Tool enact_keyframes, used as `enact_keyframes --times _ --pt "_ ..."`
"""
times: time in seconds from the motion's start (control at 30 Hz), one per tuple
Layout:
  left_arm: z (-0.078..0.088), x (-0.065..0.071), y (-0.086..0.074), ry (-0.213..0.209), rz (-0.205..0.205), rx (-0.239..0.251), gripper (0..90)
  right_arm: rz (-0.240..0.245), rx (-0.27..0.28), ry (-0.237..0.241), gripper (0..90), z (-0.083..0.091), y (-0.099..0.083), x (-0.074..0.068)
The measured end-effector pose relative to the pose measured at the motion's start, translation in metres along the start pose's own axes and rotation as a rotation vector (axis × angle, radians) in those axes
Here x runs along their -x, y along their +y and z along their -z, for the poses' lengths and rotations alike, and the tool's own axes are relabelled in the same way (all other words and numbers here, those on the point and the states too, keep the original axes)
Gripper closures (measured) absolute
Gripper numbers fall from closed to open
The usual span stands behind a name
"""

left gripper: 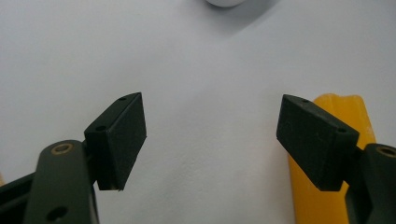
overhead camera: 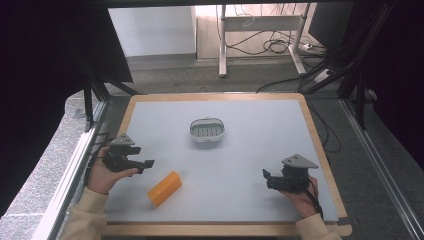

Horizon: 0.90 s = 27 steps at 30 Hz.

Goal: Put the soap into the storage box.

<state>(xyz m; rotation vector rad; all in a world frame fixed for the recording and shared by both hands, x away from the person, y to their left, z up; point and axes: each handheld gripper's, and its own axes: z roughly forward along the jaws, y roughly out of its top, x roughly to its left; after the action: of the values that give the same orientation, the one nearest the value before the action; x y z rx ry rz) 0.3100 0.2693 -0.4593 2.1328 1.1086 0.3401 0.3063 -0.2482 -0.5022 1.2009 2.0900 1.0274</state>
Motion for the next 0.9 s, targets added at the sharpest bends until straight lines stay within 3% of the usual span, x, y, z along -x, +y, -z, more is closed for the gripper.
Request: enact_keyframes --times 0.23,0.37,0.47,0.63,0.9 --pt "0.011 -0.002 -0.003 0.006 0.010 0.015 25.4 -0.045 -0.003 0.013 9.6 0.003 -0.003 0.005" --pt "0.012 0.000 -0.006 -0.007 0.006 0.010 25.9 -0.010 -0.005 -0.001 9.4 0.005 -0.001 -0.003" --pt "0.012 0.003 -0.006 -0.027 -0.008 -0.003 26.3 -0.019 -0.015 -0.035 7.2 0.005 -0.002 -0.004" --pt "0.014 0.005 -0.003 -0.041 -0.024 -0.012 27.6 -0.044 -0.031 -0.030 7.3 0.001 -0.004 0.001" --pt "0.020 0.012 0.001 -0.037 -0.033 -0.019 27.7 -0.024 -0.039 -0.025 8.4 0.000 -0.007 0.000"
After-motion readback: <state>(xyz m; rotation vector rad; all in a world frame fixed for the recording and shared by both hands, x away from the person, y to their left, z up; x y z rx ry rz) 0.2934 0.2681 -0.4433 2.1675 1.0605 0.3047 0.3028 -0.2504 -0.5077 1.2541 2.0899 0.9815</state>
